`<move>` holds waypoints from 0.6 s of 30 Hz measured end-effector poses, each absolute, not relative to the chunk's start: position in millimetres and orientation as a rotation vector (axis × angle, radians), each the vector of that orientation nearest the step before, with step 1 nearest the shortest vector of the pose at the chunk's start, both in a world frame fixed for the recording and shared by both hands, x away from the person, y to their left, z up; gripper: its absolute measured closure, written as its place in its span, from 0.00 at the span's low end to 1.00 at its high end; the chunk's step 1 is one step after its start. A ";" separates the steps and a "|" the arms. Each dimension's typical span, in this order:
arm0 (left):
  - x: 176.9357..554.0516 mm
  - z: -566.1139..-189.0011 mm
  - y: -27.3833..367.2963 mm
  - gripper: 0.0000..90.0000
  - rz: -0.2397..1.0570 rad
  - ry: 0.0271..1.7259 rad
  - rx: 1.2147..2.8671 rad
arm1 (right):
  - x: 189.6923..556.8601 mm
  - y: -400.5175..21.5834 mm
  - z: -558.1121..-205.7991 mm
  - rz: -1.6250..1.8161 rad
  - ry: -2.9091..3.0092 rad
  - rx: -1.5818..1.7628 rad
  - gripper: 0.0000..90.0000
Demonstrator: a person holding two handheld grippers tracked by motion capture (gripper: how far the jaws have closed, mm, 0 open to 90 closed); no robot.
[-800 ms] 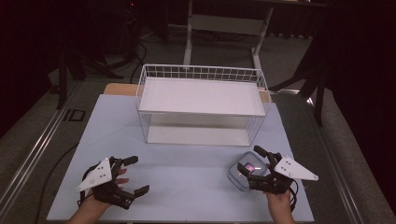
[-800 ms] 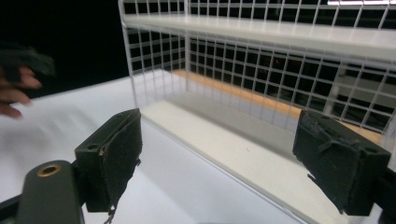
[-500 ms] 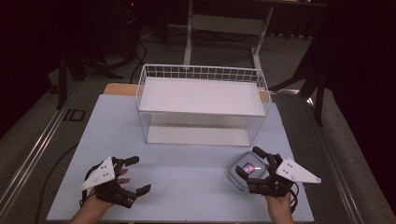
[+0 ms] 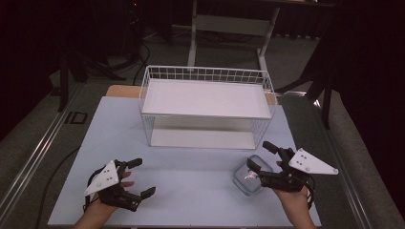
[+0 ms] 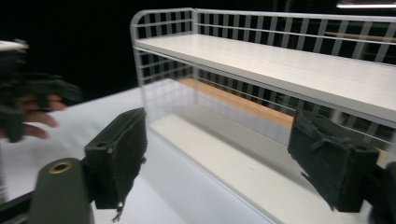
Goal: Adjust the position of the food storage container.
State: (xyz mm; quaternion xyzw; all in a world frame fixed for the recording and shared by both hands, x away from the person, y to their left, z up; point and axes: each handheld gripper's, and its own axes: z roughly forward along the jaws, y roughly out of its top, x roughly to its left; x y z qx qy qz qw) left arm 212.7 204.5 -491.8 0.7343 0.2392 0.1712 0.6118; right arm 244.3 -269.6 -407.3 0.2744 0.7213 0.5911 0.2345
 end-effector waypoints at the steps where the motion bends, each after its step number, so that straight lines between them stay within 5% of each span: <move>1: 212.4 -491.8 204.2 0.02 0.395 0.550 1.695 | 247.5 -272.1 -407.7 1.607 1.983 0.760 0.27; 12: 212.7 -493.3 200.1 0.02 0.385 0.543 1.700 | 281.9 -303.0 -435.4 1.487 2.022 0.983 0.53; 18: 213.5 -494.9 194.2 0.02 0.366 0.526 1.715 | 290.9 -318.5 -460.2 1.347 2.058 1.060 0.80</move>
